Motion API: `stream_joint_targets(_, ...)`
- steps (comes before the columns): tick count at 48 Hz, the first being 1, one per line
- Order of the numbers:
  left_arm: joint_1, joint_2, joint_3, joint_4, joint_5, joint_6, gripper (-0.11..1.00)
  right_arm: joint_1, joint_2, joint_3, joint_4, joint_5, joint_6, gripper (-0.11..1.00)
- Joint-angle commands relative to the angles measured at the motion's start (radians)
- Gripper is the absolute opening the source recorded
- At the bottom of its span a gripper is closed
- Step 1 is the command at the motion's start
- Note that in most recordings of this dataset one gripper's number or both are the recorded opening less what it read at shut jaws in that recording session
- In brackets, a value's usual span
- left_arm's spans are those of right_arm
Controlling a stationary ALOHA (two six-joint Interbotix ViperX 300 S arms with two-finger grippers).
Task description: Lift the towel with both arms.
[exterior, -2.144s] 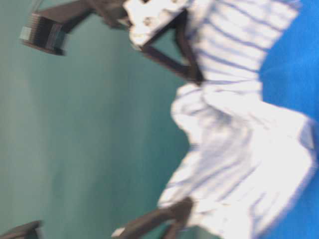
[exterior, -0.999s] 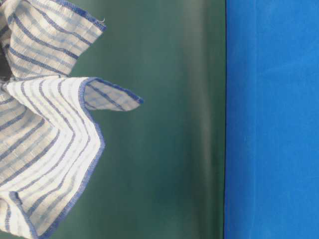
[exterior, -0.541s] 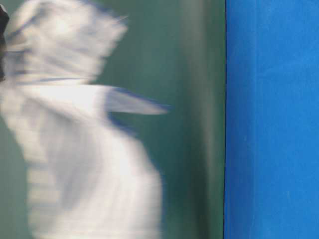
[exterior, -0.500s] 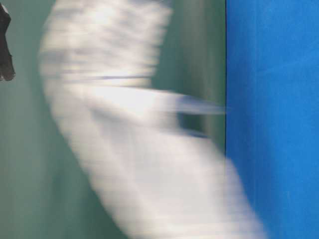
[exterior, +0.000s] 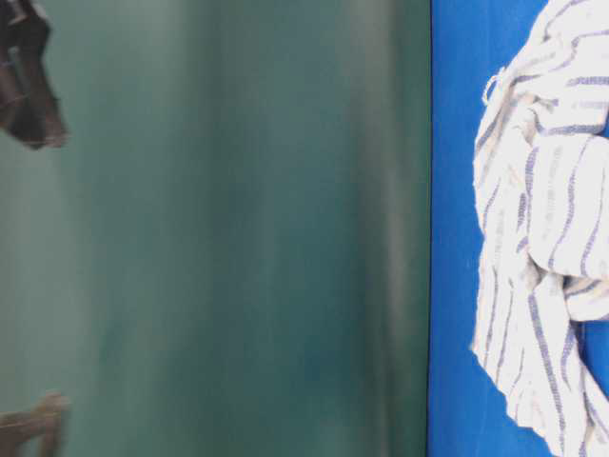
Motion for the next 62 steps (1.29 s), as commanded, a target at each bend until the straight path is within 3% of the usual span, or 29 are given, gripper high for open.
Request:
stream_joint_targets(1,-0.002,0.032,0.014,-0.002,-0.014,-0.002,0.94,0.017,0.006,0.021,0.003,-0.031,0.009,0.64)
stream_joint_targets(17,-0.002,0.201,0.095,-0.002,-0.029,-0.002,0.93,0.072,0.13,0.135,0.005,-0.138,0.057,0.64)
stream_joint_targets(25,-0.002,0.278,0.15,-0.002,-0.104,-0.003,0.93,0.098,0.224,0.156,0.011,-0.187,0.061,0.64)
stream_joint_targets(39,-0.002,0.408,0.239,-0.002,-0.244,-0.008,0.93,0.118,0.416,0.164,0.034,-0.282,0.061,0.64)
stream_joint_targets(62,-0.003,0.601,0.272,-0.002,-0.342,-0.014,0.94,0.143,0.655,0.156,0.074,-0.42,0.061,0.64)
